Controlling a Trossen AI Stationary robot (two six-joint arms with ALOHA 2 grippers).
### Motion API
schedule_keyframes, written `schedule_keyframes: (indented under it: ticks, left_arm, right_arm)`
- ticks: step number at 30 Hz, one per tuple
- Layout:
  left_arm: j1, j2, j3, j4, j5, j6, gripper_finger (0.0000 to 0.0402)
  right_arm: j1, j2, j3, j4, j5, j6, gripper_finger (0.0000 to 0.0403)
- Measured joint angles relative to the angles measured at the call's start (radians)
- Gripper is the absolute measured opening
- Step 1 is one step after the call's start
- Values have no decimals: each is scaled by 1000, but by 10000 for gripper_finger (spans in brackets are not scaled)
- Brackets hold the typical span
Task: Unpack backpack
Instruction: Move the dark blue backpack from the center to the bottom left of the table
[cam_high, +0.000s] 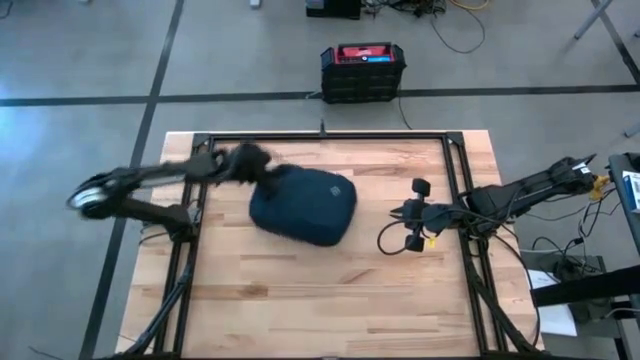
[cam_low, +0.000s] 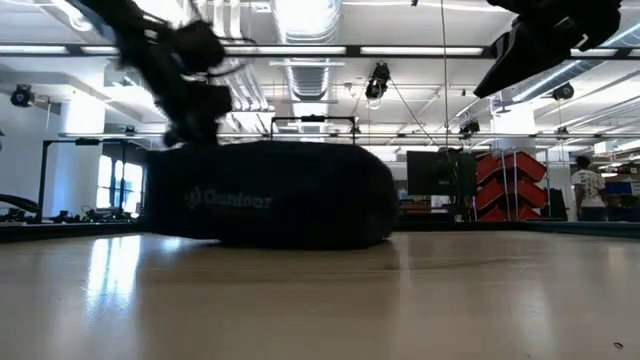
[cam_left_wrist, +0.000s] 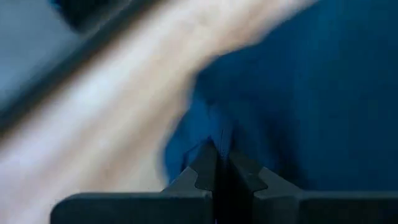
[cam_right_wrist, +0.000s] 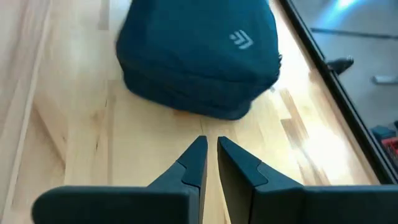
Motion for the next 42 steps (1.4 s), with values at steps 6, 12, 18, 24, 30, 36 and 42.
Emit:
schedule_keyframes:
  ticks: [6,12,18,24,30,36,42]
  left_arm:
    - [-351,-302,-198,-75,66,-125,0]
    - [-757,-464,-185,-332,97,-513,0]
    - [-1169,-475,-135,-448,88,-1049,0]
    - [-1400,-406,-68,-645,-26,-1319,0]
    - [-1403,-325,-65,-645,-94,-1290,0]
    - [-1387,-243,-46,-658,-124,-1276,0]
    - [-1387,-230,-8,-643,-73,-1235,29]
  right_arm:
    - [0,28,-5,222,-1,-103,24]
    - [0,78,-6,344,-10,-126,24]
    - [0,154,-6,343,-11,-43,24]
    - [0,285,-6,450,-96,6,24]
    - [0,470,-6,783,-189,-77,23]
    - [-2,574,21,888,-189,-133,24]
    - [6,554,58,844,-194,-150,27]
